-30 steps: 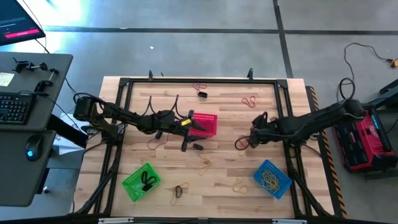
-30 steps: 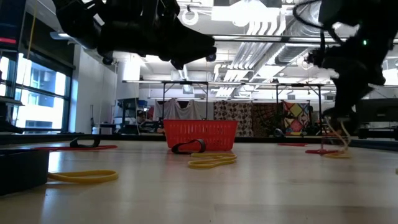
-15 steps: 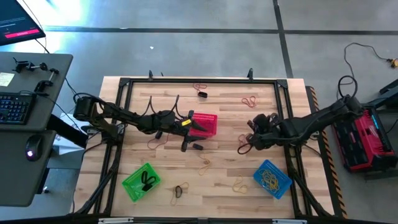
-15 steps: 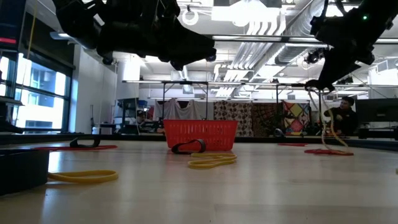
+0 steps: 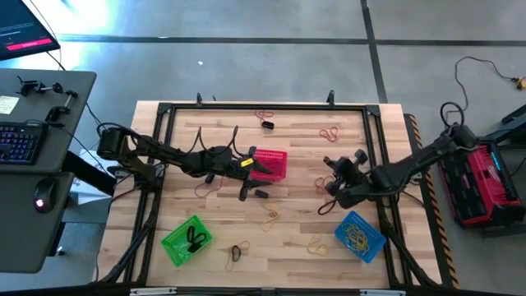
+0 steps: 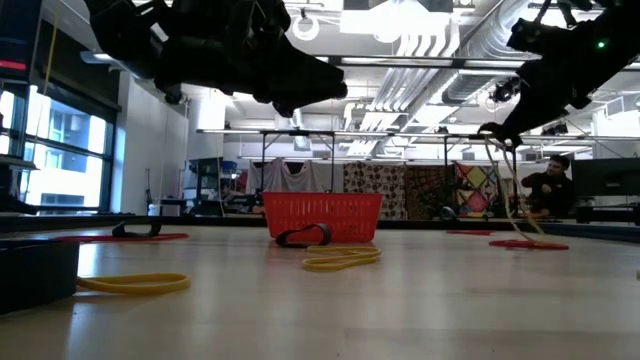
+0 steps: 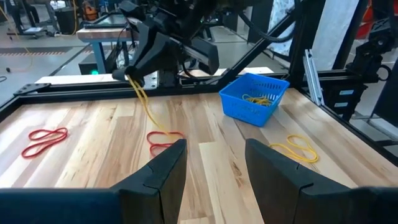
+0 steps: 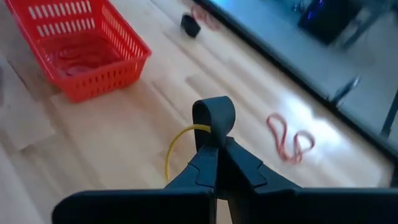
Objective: Sort rubber bands into baskets
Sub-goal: Put the black rubber band into the green bin
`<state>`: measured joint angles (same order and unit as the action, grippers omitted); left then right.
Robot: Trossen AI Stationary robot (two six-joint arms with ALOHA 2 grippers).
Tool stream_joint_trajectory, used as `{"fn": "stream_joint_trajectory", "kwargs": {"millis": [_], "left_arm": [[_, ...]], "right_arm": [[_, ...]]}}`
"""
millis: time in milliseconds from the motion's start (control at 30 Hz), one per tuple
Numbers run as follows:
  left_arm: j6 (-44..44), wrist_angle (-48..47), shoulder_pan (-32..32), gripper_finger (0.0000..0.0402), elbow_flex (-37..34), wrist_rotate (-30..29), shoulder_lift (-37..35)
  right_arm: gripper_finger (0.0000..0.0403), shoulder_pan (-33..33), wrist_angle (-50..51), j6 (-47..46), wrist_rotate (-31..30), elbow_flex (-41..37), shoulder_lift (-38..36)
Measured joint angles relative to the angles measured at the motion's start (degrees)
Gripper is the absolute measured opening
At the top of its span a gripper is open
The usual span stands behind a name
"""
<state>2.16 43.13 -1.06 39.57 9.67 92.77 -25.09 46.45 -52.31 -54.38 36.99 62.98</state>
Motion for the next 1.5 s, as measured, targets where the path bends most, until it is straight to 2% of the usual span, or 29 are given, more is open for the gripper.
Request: {"fn": "stream_joint_trajectory", "kwargs": {"millis": [400, 533, 700, 800, 967, 1200, 1300, 1433, 1500], "left_arm": [[-0.08, -0.07, 0.0, 0.0156, 0.0, 0.02, 0.0], [-0.08, -0.09, 0.0, 0.0156, 0.0, 0.0, 0.0], [-0.08, -0.07, 0.0, 0.0156, 0.0, 0.0, 0.0], [-0.13, -0.07, 0.0, 0.0156, 0.0, 0.02, 0.0], [-0.47, -0.07, 0.0, 0.0156, 0.0, 0.02, 0.0], [-0.58, -0.07, 0.03, 0.0156, 0.0, 0.02, 0.0], [-0.6, -0.11, 0.11, 0.0156, 0.0, 0.02, 0.0], [-0.6, -0.42, 0.11, 0.0156, 0.0, 0.02, 0.0], [-0.58, -0.39, 0.11, 0.0156, 0.0, 0.02, 0.0]], "right_arm": [[0.0002, -2.75, -9.23, 15.11, -19.38, -7.28, 0.02], [0.0005, -2.72, -9.45, 15.21, -22.13, -7.62, 0.02], [0.0029, -2.7, -10.93, 15.27, -22.03, -7.47, 0.02], [0.0036, -2.7, -11.16, 15.27, -20.08, -7.47, 0.02], [0.0006, -2.7, -11.17, 15.29, -18.63, -7.47, 0.02], [0.0002, -2.7, -12.6, 15.27, -13.87, -7.39, 0.02], [0.0005, -2.7, -13.27, 14.39, -6.64, -7.39, 0.02], [0.0005, -1.61, -12.58, 5.31, 6.74, -7.67, 0.02], [0.0005, -1.16, -12.48, 0.59, 10.82, -8.7, 0.19]]}}
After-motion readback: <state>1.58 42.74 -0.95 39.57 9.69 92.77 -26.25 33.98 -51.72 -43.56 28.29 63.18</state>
